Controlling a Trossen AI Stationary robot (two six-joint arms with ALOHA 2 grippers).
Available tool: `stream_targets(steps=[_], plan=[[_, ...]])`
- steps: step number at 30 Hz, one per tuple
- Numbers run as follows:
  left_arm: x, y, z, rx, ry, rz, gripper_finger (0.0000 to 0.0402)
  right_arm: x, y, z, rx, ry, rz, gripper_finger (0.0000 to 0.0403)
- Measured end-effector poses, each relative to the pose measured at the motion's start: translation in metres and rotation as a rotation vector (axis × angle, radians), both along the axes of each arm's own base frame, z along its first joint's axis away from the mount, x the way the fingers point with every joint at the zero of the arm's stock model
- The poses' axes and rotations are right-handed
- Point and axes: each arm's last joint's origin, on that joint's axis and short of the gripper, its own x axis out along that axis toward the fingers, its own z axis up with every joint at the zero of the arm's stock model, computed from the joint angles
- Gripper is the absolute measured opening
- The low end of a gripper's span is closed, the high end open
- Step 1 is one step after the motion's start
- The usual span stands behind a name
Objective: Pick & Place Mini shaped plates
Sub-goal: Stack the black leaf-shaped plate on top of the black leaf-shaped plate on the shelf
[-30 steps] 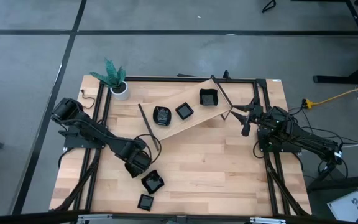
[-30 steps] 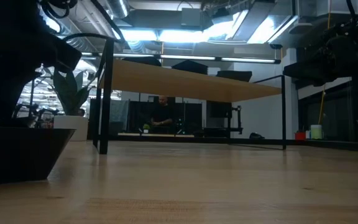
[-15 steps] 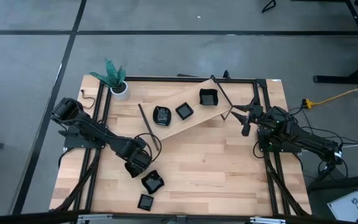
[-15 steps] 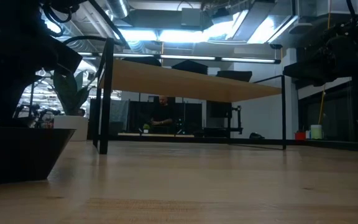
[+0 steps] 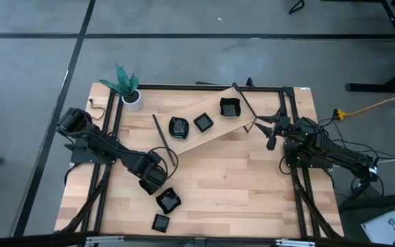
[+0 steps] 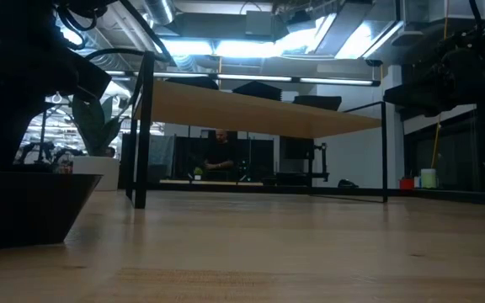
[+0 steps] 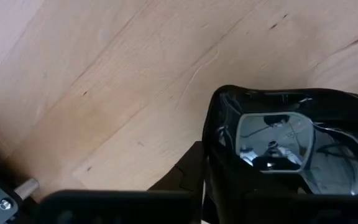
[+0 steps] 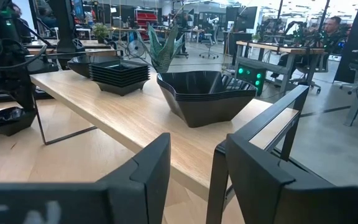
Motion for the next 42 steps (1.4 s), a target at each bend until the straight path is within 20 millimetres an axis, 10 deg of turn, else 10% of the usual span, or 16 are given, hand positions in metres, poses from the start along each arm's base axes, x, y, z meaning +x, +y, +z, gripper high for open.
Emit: stream_targets(steps=[42], plan=[[-0.023, -0.026, 0.045, 0.332, -0.434, -0.168, 0.0002, 0.0, 0.0, 0.0, 0.0, 0.0, -0.001, 0.0154]])
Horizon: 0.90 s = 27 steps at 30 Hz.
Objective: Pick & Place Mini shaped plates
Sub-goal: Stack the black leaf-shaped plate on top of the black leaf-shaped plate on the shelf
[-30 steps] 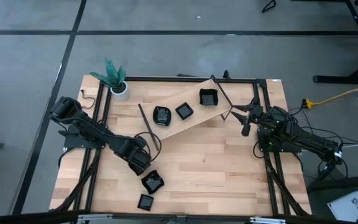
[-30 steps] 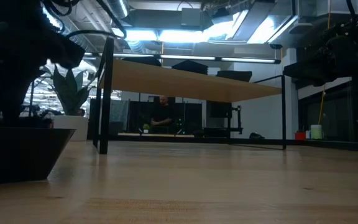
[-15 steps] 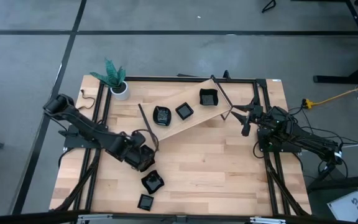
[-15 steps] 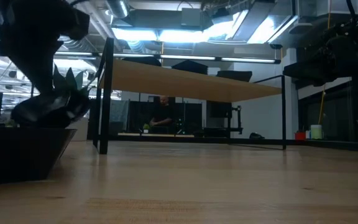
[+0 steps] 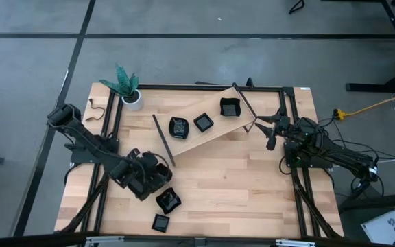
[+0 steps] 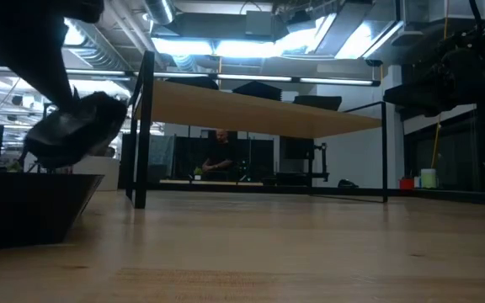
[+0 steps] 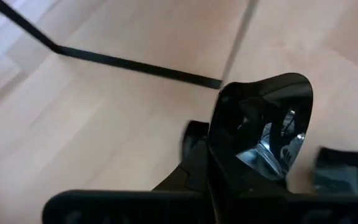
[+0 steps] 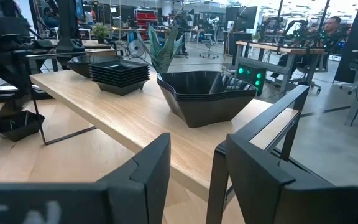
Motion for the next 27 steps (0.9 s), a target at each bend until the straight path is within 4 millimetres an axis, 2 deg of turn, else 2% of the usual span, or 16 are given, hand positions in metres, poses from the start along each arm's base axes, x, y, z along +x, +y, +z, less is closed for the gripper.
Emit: stream_targets(steps=[6, 15, 21, 27], plan=[[-0.004, -0.012, 0.007, -0.014, -0.105, -0.046, 0.0002, 0.0, 0.0, 0.0, 0.0, 0.0, 0.001, 0.0154], [-0.012, -0.017, 0.037, 0.035, -0.365, -0.102, 0.0002, 0.0, 0.0, 0.0, 0.0, 0.0, 0.001, 0.0154], [-0.015, -0.007, 0.057, 0.127, -0.494, -0.083, 0.0002, 0.0, 0.0, 0.0, 0.0, 0.0, 0.001, 0.0154], [-0.019, 0.015, 0.077, 0.249, -0.603, 0.019, 0.0002, 0.0, 0.0, 0.0, 0.0, 0.0, 0.001, 0.0154]])
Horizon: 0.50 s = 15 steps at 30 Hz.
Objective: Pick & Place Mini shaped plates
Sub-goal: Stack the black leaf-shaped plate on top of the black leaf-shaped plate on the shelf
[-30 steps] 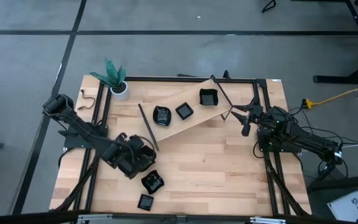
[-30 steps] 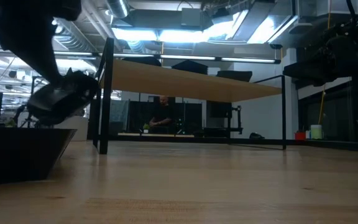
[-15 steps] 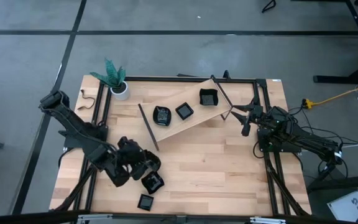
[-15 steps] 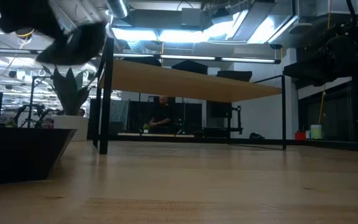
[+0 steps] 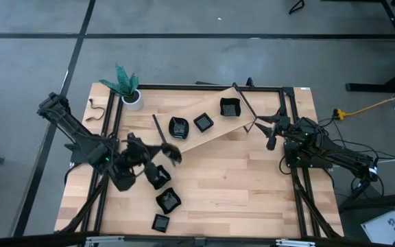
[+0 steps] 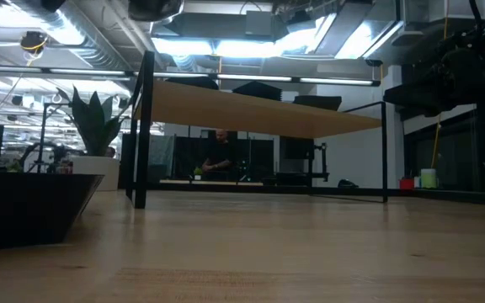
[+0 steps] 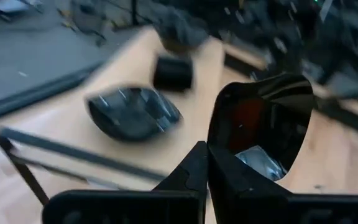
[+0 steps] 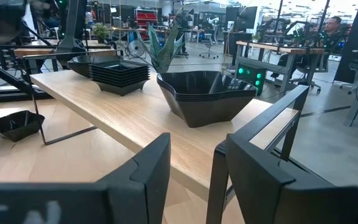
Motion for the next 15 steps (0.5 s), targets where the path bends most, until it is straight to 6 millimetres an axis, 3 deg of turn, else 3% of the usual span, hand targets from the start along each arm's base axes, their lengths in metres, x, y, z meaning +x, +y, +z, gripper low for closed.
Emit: stream_targets(steps=[6, 15], plan=[[0.001, 0.026, 0.012, 0.016, -0.077, 0.144, 0.0002, 0.0, 0.0, 0.0, 0.0, 0.0, -0.001, 0.0154], [0.016, 0.065, 0.013, -0.013, -0.061, 0.312, 0.0003, 0.0, 0.0, 0.0, 0.0, 0.0, -0.001, 0.0154]])
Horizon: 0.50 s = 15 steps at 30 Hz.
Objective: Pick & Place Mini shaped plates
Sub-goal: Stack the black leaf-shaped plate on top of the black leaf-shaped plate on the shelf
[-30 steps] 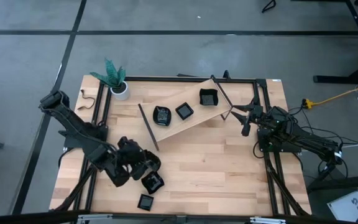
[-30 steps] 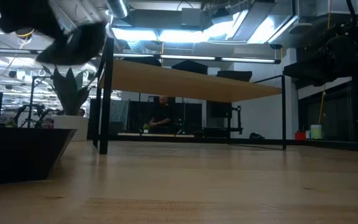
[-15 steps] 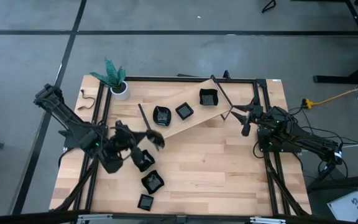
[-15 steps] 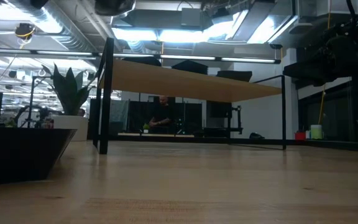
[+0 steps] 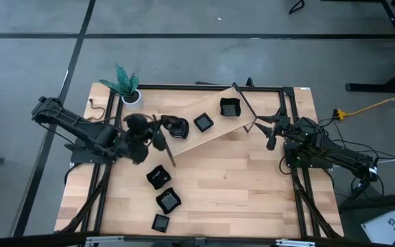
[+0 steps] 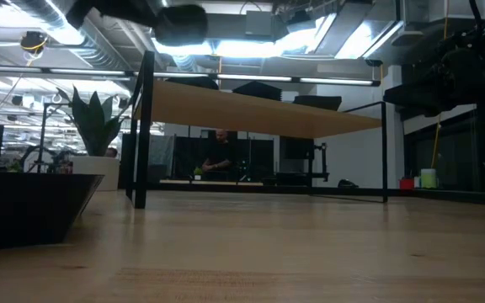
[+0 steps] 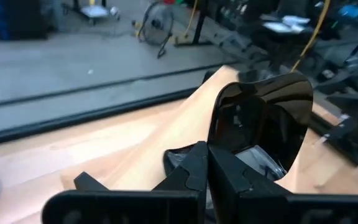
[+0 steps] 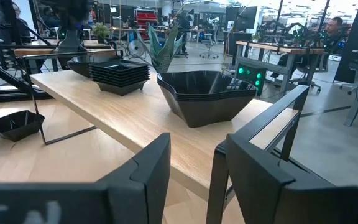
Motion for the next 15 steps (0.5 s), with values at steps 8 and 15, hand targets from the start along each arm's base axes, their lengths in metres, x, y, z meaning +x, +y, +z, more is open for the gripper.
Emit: stream_targets(steps=[8, 15], plan=[[0.015, 0.027, -0.009, -0.142, 0.059, 0.03, 0.0003, 0.0, 0.0, 0.0, 0.0, 0.0, 0.0, 0.0154], [0.024, 0.033, -0.019, -0.232, 0.12, -0.004, 0.0003, 0.0, 0.0, 0.0, 0.0, 0.0, 0.0, 0.0154]])
